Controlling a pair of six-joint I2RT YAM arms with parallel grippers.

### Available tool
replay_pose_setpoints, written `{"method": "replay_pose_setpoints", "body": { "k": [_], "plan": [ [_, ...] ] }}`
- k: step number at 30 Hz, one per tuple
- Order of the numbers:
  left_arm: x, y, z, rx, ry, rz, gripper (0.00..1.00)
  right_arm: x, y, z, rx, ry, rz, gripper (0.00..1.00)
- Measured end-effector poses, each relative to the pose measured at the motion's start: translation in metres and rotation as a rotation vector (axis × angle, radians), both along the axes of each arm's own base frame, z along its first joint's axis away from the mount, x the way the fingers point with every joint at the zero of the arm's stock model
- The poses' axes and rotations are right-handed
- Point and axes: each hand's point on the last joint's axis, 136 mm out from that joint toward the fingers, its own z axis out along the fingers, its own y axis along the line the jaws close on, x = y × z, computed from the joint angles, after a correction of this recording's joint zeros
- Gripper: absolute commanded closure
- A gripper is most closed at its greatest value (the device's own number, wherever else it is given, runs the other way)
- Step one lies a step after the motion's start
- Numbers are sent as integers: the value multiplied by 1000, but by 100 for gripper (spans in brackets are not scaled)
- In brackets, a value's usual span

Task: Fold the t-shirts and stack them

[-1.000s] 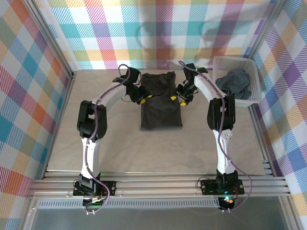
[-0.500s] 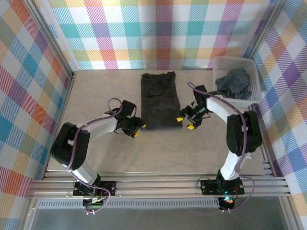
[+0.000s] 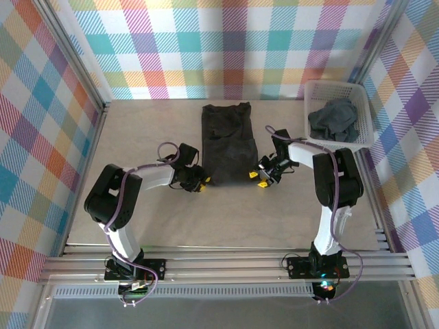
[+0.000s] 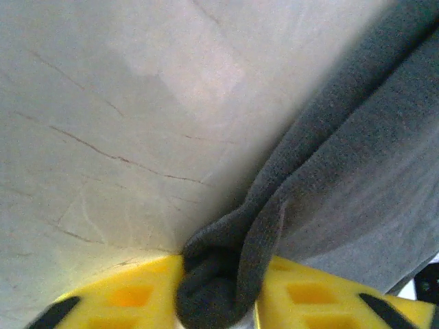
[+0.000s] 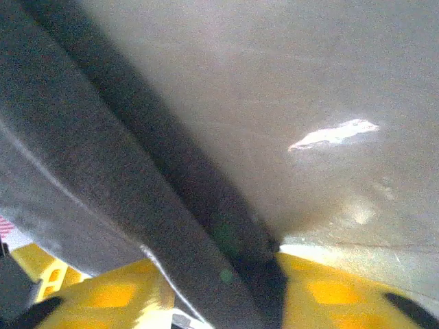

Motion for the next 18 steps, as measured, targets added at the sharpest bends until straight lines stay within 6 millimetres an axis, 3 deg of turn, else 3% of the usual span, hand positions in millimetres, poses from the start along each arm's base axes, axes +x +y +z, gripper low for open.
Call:
{"method": "replay_pose_setpoints", "body": {
  "k": [3, 8, 10, 14, 18],
  "plan": [
    [9, -5, 2, -16, -27, 4, 100, 4, 2, -2, 4, 6, -14, 100],
    [17, -8, 9, -23, -68, 14, 100, 24, 2, 14, -20, -55, -15, 100],
    [18, -6, 18, -20, -90, 16, 100, 36, 2, 33, -29, -105, -13, 100],
    [25, -4, 66, -44, -202, 22, 100, 52, 3, 88, -22, -240, -4, 100],
    [26, -4, 122, -101, -327, 22, 100, 42, 6, 132, 9, -333, 13, 100]
  ]
}}
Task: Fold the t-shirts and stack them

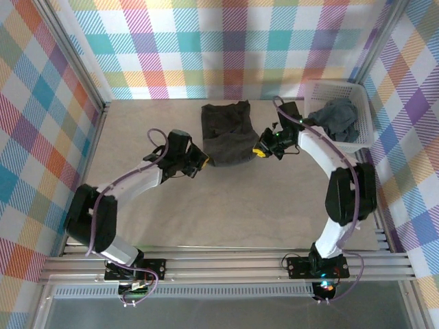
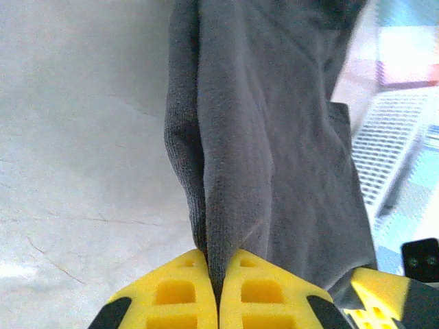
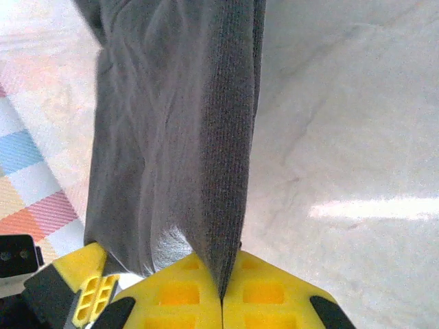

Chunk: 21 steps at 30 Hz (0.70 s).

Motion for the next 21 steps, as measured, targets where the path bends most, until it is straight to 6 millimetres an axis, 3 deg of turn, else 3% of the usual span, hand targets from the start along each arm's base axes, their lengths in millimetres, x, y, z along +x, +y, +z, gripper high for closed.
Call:
{"method": "replay_pose_setpoints", "body": {
  "k": [2, 4, 6, 9, 12, 15, 21],
  "plan": [
    [-8, 1, 8, -12, -20, -11, 100, -15, 1, 2, 9, 3, 14, 100],
    [-26, 4, -1, -2, 2, -35, 100, -42, 5, -14, 4, 60, 45, 100],
    [-52, 5, -25, 17, 65, -75, 100, -74, 10, -41, -12, 145, 85, 100],
    [-109, 13, -78, 64, 223, -149, 100, -136, 12, -87, -57, 317, 143, 100],
    [-159, 25, -105, 99, 350, -202, 100, -182, 9, -103, -82, 429, 186, 100],
    [-174, 27, -89, 71, 333, -229, 100, -194, 9, -87, -57, 425, 194, 100],
    [-159, 22, -25, 8, 166, -220, 100, -185, 13, -46, -18, 341, 182, 100]
  ]
}}
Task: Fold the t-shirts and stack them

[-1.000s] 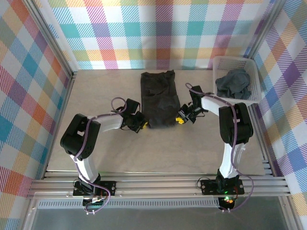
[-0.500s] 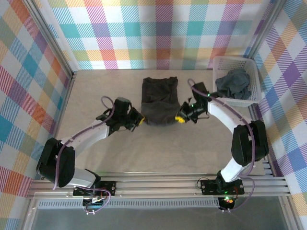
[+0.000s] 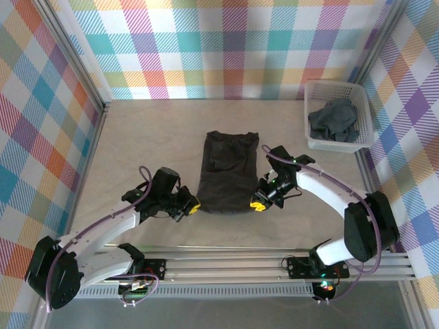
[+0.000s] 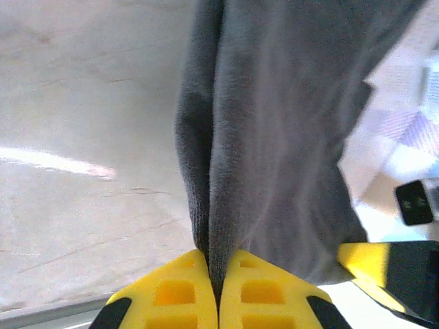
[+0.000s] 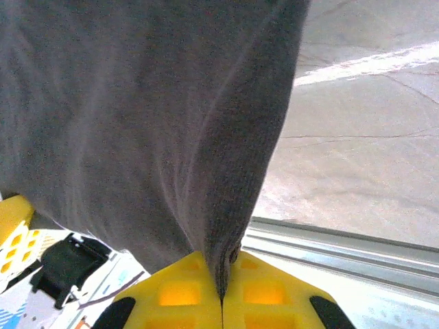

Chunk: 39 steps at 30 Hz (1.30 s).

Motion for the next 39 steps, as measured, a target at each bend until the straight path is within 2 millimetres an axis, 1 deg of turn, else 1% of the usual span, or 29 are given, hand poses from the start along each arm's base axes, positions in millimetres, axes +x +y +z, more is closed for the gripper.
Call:
{"method": "replay_pose_setpoints", "body": {
  "k": [4, 8, 11, 15, 19, 21, 23, 24, 25, 26, 27, 29, 31, 32, 33, 34, 36, 37, 38, 39],
  "plan": [
    [18, -5, 32, -9, -64, 25, 100, 15, 2, 26, 5, -35, -34, 100],
    [44, -9, 59, 6, -112, 65, 100, 40, -4, 54, 9, -82, -106, 100],
    [70, -8, 77, 20, -147, 120, 100, 66, -9, 71, 22, -110, -170, 100],
    [111, -7, 86, 53, -145, 192, 100, 102, -13, 78, 28, -106, -239, 100],
    [166, -11, 94, 78, -140, 251, 100, 153, -13, 82, 36, -110, -300, 100],
    [194, -14, 93, 88, -136, 269, 100, 184, -13, 80, 47, -119, -332, 100],
    [230, -19, 87, 93, -134, 287, 100, 220, -15, 71, 59, -112, -371, 100],
    [245, -21, 81, 97, -129, 294, 100, 238, -15, 66, 62, -109, -386, 94],
    [265, -23, 71, 103, -121, 301, 87, 259, -15, 59, 67, -106, -403, 79],
    [284, -24, 60, 114, -115, 300, 74, 282, -15, 50, 70, -106, -417, 68],
    [300, -25, 51, 122, -114, 300, 70, 303, -15, 41, 73, -119, -426, 63],
    [335, -26, 27, 147, -116, 297, 69, 338, -16, 21, 72, -150, -431, 57],
    [352, -20, 8, 183, -117, 299, 65, 360, -17, 6, 70, -178, -424, 50],
    [353, -17, 1, 201, -109, 297, 60, 371, -18, 3, 73, -204, -413, 47],
    [351, -14, -3, 219, -98, 295, 57, 376, -18, 3, 76, -228, -400, 46],
    [348, -10, -3, 237, -91, 295, 55, 379, -19, 7, 78, -253, -382, 45],
    [338, -6, 2, 251, -99, 302, 54, 374, -21, 17, 72, -284, -339, 45],
    [324, -4, 6, 252, -100, 310, 54, 368, -22, 26, 69, -306, -313, 45],
    [309, -3, 9, 255, -94, 314, 51, 359, -23, 33, 61, -314, -292, 44],
    [286, -6, 15, 247, -89, 319, 49, 345, -24, 40, 55, -320, -271, 43]
  ]
}}
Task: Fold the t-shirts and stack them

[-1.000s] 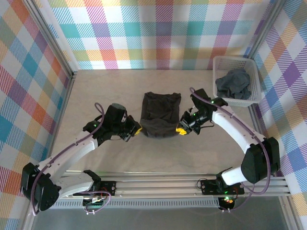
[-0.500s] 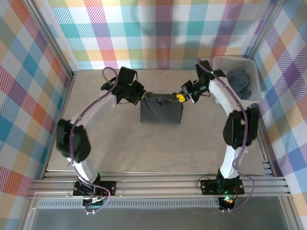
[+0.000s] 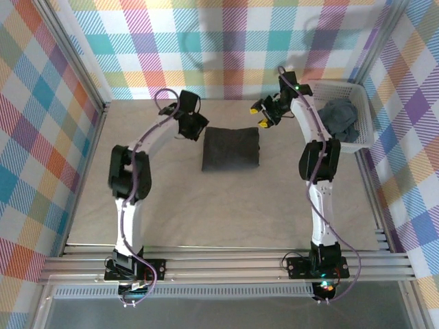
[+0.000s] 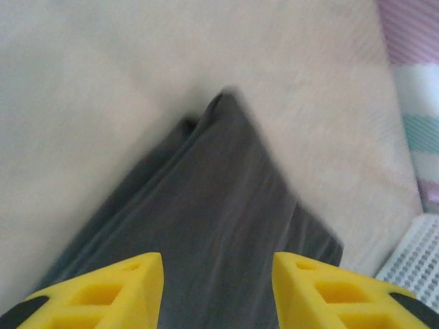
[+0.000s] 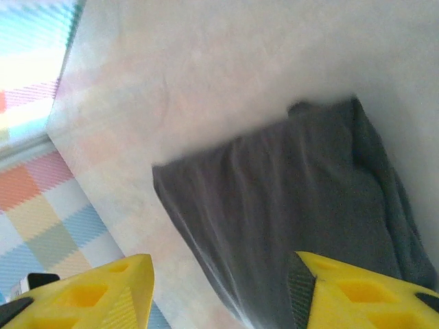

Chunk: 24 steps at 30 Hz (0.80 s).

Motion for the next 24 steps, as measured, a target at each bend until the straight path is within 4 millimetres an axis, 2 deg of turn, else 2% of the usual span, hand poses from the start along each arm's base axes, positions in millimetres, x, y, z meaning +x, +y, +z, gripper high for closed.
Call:
{"method": "replay_pose_setpoints", "body": {
  "k": [2, 5, 7, 9, 11, 14, 16, 21, 24],
  "plan": [
    [-42, -19, 15, -40, -18, -5, 45, -39, -4, 20, -6, -18, 27, 40],
    [-97, -74, 28, -139, -77, -42, 40, -100, -11, 51, 27, -106, 40, 35],
    [-124, -112, 22, -199, -90, -73, 37, -134, -13, 69, 67, -203, 50, 33],
    [-138, -141, 6, -242, -81, -77, 36, -163, -14, 82, 113, -287, 53, 33],
    [-136, -157, -16, -264, -64, -37, 31, -184, -15, 83, 145, -328, 56, 34],
    [-124, -160, -48, -266, -48, 60, 31, -205, -17, 72, 162, -321, 50, 34],
    [-115, -160, -62, -270, -48, 118, 30, -217, -20, 64, 163, -306, 42, 34],
    [-95, -173, -76, -311, -56, 204, 33, -232, -24, 70, 176, -327, 34, 34],
    [-85, -178, -78, -338, -72, 240, 45, -236, -25, 77, 185, -346, 36, 35]
  ]
}}
